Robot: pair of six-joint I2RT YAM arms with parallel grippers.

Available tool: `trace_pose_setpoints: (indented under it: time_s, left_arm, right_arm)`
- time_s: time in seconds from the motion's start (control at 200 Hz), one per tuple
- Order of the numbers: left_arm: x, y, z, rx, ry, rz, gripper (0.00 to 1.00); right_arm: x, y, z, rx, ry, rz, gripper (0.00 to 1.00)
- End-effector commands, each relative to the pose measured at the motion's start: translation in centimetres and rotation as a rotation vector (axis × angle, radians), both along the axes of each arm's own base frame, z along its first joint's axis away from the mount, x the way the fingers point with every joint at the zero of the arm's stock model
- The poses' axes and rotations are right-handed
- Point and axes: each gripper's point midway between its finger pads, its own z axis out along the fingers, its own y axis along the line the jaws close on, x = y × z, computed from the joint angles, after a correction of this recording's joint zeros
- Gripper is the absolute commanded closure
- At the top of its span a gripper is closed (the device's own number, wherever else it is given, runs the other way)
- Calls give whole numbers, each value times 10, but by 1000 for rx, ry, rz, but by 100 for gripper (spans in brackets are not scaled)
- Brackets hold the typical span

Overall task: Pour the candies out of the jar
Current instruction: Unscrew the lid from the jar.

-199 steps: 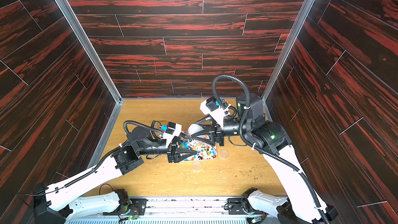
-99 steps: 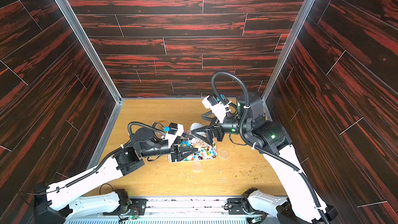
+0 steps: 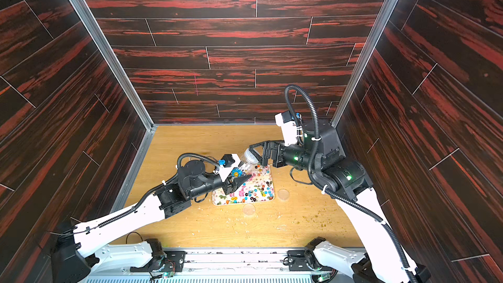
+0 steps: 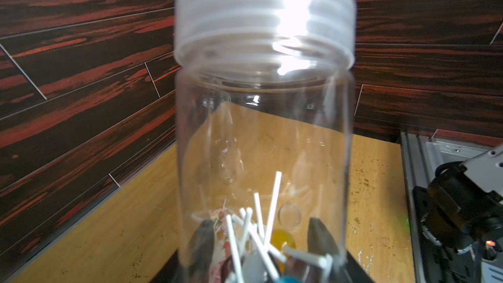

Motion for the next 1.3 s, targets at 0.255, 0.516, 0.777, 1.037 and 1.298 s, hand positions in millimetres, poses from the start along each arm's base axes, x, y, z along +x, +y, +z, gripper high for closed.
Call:
trace_pose_setpoints:
  time_s: [0.255, 0.516, 0.777, 1.037, 1.298]
  left_arm:
    - [15, 2, 19, -60, -116, 74, 69]
    - [16, 0, 17, -64, -114, 75, 69]
    - [15, 0, 16, -63, -107, 69, 69]
    - [12, -2, 17, -70, -94, 49, 69]
    - [-7, 1, 25, -112, -26, -18, 69]
  right_arm:
    - [12, 10, -25, 16, 77, -79, 7]
    - [15, 21, -33, 18, 105, -44, 10]
    - [19, 30, -43, 5, 116, -10, 16]
    - [15, 32, -40, -5, 79, 32, 42]
    - [-1, 32, -25, -36, -53, 143, 46]
